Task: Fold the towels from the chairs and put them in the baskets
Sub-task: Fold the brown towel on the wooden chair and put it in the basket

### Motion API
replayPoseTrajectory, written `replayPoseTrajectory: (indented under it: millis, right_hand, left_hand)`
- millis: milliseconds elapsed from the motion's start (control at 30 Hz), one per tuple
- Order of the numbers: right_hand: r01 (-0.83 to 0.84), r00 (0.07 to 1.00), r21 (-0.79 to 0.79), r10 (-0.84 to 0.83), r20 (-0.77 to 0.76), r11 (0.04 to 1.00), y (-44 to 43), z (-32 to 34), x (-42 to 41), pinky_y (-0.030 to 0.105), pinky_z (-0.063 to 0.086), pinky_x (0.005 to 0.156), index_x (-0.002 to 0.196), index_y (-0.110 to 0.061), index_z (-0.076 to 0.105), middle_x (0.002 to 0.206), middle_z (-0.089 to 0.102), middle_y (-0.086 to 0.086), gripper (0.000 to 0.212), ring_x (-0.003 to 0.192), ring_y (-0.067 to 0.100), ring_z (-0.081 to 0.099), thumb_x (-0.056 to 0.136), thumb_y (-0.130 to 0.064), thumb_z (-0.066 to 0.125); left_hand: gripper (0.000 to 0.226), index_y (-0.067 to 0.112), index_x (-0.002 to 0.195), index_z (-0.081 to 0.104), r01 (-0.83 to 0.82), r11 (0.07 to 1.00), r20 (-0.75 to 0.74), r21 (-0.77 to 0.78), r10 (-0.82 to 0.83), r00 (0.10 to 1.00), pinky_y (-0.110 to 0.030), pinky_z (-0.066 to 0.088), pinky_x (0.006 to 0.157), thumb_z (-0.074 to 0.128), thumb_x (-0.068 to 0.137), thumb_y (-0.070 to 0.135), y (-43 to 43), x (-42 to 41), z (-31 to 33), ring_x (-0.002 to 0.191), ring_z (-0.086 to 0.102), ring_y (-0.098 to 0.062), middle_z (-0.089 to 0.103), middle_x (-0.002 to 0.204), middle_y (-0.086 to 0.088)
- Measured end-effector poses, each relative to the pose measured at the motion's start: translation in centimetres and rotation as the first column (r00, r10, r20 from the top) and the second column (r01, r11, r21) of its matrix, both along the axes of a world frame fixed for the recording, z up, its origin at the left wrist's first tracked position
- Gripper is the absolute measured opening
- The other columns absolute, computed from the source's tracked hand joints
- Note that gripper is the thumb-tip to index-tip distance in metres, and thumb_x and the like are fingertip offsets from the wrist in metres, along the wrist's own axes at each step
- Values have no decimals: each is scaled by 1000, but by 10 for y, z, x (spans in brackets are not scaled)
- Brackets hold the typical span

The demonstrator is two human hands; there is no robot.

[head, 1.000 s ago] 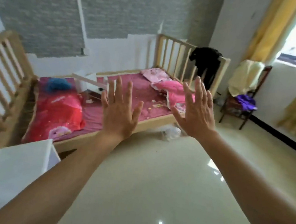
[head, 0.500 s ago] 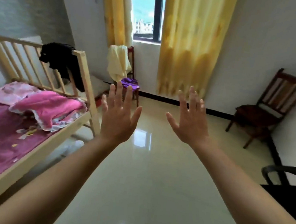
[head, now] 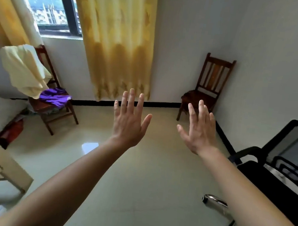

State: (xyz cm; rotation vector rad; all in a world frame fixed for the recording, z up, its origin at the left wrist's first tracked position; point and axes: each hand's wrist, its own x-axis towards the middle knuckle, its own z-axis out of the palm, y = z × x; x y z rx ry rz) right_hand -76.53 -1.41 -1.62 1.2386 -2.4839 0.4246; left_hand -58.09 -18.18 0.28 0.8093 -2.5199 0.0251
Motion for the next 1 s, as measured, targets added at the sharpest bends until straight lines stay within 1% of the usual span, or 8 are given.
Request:
replayPoseTrajectory:
  millis: [100,200,400,500,600,800,900,1000]
  right_hand:
    - [103,995,-22,-103,-13,994,-15,9,-36,50,12,123,160,-18,12,166,0,18,84,153,34,10,94,-55,50]
    - [219,976,-30,-219,16,975,-21,9,-78,50,15,123,160,-17,12,166,0,18,84,152,34,11,95,-55,49]
    - [352,935,-21,-350,57,936,-41,-25,-179,52,19,121,159,-16,14,165,6,21,83,151,37,15,95,-55,48]
    - [371,924,11,-371,94,928,-63,-50,-248,51,20,121,159,-16,12,165,5,21,83,151,36,15,95,-57,46]
    - [379,914,43,-381,141,924,-90,-53,-316,50,18,121,160,-16,10,166,1,20,84,152,36,13,96,-57,46]
    - [369,908,83,-378,181,926,-151,-37,-448,50,15,123,160,-16,4,166,-5,20,84,153,36,7,98,-57,42]
    - [343,921,102,-356,161,934,-180,-38,-500,49,14,123,160,-15,3,166,-6,20,83,153,36,7,98,-57,40]
    - [353,918,145,-372,138,925,-209,-47,-555,49,15,122,160,-15,3,165,-5,21,84,153,36,7,98,-58,39]
  left_hand:
    - [71,13,156,19,103,994,13,-44,-103,995,-61,18,117,24,99,55,-39,-55,8,151,6,-37,9,163,-18]
    - [71,15,157,13,191,981,16,-18,-191,982,-59,14,119,21,99,56,-63,-118,12,151,1,-35,3,164,-17]
    - [71,16,157,8,313,949,103,-28,-309,945,-58,13,119,19,100,57,-98,-244,-18,151,-3,-34,0,164,-15]
    - [70,17,157,6,336,941,161,-41,-325,932,-59,13,119,19,101,57,-122,-317,-37,151,-5,-34,-3,164,-15]
    - [70,18,157,4,337,941,202,-37,-323,925,-59,12,119,19,101,57,-146,-387,-36,151,-7,-34,-6,164,-14]
    - [69,20,157,2,331,943,185,-15,-323,928,-57,8,121,20,102,57,-197,-514,-19,151,-8,-33,-7,164,-14]
    - [69,20,157,1,334,943,202,-9,-325,924,-58,9,120,18,102,57,-228,-566,-25,151,-9,-33,-8,164,-14]
    - [69,21,157,-1,320,947,217,39,-321,922,-57,7,121,15,101,58,-261,-624,-40,151,-10,-32,-10,164,-13]
